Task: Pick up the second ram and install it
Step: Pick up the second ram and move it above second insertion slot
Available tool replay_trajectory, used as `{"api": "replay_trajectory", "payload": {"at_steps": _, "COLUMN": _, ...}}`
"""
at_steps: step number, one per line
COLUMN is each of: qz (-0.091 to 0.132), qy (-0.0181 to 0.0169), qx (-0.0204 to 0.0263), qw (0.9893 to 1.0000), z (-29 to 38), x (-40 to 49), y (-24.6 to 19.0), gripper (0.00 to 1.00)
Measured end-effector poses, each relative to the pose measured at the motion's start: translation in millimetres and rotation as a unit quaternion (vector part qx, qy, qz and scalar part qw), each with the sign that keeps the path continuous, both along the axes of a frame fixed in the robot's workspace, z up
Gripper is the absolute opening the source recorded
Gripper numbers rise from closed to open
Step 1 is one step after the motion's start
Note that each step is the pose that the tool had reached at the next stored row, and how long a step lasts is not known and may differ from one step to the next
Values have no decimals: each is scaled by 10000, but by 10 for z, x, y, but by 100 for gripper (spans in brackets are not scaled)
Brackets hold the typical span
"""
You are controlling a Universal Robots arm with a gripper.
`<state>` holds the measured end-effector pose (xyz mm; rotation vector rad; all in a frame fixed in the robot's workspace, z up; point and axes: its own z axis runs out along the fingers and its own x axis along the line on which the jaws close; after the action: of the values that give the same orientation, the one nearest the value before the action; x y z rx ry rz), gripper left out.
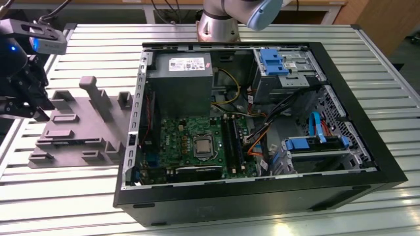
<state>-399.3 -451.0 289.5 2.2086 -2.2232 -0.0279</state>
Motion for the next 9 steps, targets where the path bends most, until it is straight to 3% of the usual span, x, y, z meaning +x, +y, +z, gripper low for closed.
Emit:
{"api": "replay_trajectory", "payload": {"at_steps": 6, "qz": 0, "qy": 0, "qx": 1, "qw": 10000, "z": -128, "x": 1, "y": -10, "gripper": 36}}
{"api": "replay_trajectory", "payload": {"at_steps": 9, "qz": 0, "qy": 1, "qx": 0, "qw": 10000, "z": -154, "x": 1, "y": -11, "gripper": 36}}
